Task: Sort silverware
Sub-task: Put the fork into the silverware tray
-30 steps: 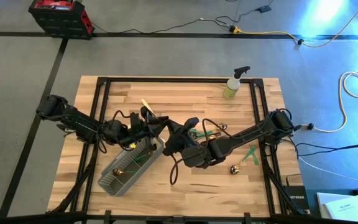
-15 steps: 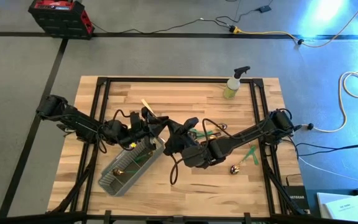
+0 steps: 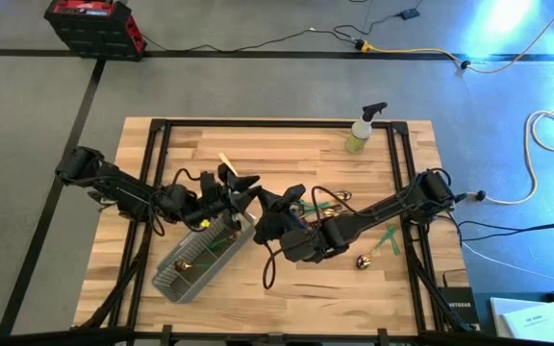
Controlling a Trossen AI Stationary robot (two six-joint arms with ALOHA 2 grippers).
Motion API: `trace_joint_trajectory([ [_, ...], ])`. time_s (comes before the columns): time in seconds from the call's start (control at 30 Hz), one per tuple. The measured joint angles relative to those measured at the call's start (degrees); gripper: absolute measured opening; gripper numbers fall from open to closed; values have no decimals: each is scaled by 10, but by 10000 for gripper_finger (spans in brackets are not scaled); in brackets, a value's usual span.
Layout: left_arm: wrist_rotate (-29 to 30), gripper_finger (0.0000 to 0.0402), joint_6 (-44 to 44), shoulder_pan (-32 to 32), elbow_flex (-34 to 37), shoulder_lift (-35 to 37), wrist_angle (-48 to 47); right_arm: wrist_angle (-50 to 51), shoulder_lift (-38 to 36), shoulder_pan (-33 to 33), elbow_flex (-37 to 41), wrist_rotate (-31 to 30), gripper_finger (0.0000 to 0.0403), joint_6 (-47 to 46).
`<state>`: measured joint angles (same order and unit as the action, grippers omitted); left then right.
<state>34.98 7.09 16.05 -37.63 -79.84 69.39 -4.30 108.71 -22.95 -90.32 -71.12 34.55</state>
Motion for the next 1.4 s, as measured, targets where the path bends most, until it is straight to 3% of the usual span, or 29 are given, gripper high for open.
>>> trace_joint_trajectory([
  [0.7,0,137,-17,0,0,-1,-18,-3,-1,0,-1,-4,0,-12],
  [1.0,-3,71,-24,1,0,-2,-13,-4,-1,1,-1,-4,0,-13],
  [1.4,-5,71,-26,1,0,-2,-12,-4,-1,1,-1,-4,0,-13],
])
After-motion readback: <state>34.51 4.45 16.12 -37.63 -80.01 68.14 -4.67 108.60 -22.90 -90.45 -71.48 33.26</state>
